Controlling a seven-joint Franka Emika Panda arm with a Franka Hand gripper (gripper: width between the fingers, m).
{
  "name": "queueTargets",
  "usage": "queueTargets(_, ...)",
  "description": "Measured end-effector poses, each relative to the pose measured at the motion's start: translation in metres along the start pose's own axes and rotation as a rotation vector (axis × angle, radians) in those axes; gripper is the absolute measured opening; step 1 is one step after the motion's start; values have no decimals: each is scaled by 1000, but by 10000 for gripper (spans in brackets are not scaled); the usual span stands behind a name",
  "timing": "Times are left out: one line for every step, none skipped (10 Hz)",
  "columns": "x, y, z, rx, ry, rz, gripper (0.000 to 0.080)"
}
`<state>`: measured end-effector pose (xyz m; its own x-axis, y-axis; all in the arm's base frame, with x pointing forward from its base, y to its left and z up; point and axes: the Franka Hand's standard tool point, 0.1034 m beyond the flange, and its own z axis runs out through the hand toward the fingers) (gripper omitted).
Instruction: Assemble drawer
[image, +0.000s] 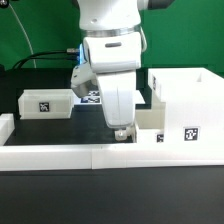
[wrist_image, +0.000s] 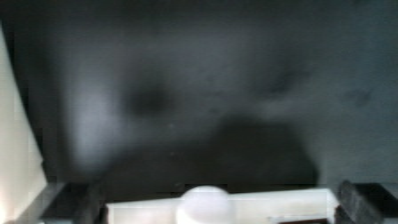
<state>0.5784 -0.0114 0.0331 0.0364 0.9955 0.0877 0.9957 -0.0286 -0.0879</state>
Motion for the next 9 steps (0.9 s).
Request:
queueTargets(0,-6,-3,1,-3,8,649)
queueTargets(0,-12,-5,4,-6,11,649)
queueTargets(0,-16,-4,5,-7,9,649)
queueTargets(-2,-19,-3,5,-7,11,649)
queueTargets(-3,-25,2,12,-6,14,649)
queueTargets(-3,-30,6,14,-5,14,649)
queueTargets(-1,-33,9,22,-3,13,649)
queueTargets(3,-34,11,25,-2,9,649)
queueTargets(7,-34,13,28,-1,11,649)
